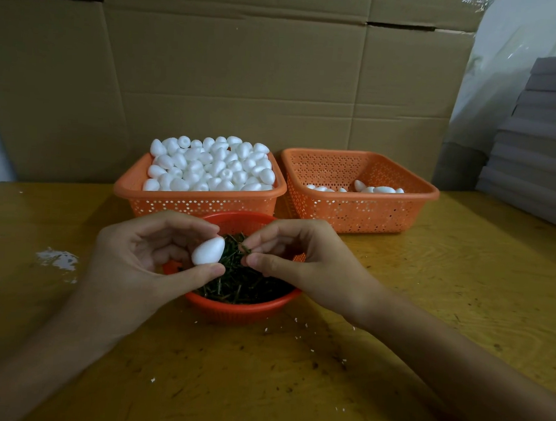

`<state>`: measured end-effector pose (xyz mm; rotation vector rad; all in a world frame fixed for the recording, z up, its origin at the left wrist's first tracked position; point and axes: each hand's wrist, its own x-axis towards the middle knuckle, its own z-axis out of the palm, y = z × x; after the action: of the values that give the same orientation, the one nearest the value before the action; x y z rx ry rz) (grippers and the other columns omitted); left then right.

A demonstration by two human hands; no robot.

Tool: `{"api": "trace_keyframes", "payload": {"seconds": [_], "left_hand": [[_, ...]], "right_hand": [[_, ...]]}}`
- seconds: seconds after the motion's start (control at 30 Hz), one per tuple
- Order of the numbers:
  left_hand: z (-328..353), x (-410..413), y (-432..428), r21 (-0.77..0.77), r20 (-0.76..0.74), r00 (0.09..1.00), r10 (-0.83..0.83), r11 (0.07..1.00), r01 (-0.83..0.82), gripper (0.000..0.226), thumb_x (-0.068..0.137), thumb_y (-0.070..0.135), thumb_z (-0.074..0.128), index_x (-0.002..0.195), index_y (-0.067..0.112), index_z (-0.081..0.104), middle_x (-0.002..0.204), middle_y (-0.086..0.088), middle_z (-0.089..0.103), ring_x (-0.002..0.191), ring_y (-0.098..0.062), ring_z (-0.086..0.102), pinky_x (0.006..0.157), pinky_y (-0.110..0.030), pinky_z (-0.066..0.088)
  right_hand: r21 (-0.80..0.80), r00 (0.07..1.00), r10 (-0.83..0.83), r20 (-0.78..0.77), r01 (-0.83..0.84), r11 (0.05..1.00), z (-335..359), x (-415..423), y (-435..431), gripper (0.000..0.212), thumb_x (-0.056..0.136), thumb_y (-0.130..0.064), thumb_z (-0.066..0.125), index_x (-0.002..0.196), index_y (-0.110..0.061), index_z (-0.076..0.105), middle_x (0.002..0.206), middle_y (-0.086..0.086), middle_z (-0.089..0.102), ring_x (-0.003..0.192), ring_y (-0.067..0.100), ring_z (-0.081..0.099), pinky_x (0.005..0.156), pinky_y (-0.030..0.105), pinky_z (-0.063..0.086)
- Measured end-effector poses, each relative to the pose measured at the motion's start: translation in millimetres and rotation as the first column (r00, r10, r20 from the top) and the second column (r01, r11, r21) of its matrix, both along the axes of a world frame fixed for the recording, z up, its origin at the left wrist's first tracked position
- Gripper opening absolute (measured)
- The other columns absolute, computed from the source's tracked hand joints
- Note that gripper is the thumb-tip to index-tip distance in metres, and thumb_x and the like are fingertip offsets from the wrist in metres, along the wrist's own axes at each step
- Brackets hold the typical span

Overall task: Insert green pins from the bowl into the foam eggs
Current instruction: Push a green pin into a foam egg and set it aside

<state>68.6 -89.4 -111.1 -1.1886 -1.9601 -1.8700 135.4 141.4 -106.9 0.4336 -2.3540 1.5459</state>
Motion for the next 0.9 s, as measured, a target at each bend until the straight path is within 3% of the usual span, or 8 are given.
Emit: {"api": "trace_keyframes", "payload": {"seconds": [0.13,0.6,0.9], "left_hand": [[0.0,-0.5,-0.1,0.011,0.019,1.000,0.002,1.000,-0.003,0.047,0.060,0.016,0.090,0.105,0.022,0.079,0.100,-0.007,0.079,0.093,-0.023,0.076,0.079,-0.029,0.064],[3.5,1.0,-1.1,0.048,0.038,0.999,-0.021,0.999,0.019,0.046,0.064,0.016,0.088,0.106,0.036,0.081,0.106,-0.003,0.080,0.097,-0.019,0.078,0.082,-0.021,0.061],[-0.6,-3.0,-2.5,0.093,0.151,0.988,-0.033,0.995,0.019,0.043,0.066,0.020,0.088,0.108,0.027,0.077,0.108,-0.010,0.080,0.099,-0.029,0.079,0.083,-0.032,0.064]], "right_hand": [[0.008,1.000,0.000,0.012,0.000,1.000,0.5,0.8,-0.3,0.016,0.091,-0.006,0.077,0.107,-0.004,0.077,0.087,-0.007,0.075,0.081,-0.002,0.067,0.078,0.015,0.050],[0.011,1.000,0.019,0.018,-0.019,1.000,2.1,1.2,-0.6,0.016,0.090,-0.004,0.077,0.106,-0.002,0.076,0.090,0.002,0.077,0.082,-0.002,0.068,0.081,0.015,0.050],[-0.021,0.999,0.037,0.027,-0.037,0.999,3.3,1.5,-2.5,0.016,0.092,-0.003,0.075,0.108,-0.001,0.073,0.095,0.008,0.080,0.088,0.005,0.075,0.085,0.017,0.054]]}}
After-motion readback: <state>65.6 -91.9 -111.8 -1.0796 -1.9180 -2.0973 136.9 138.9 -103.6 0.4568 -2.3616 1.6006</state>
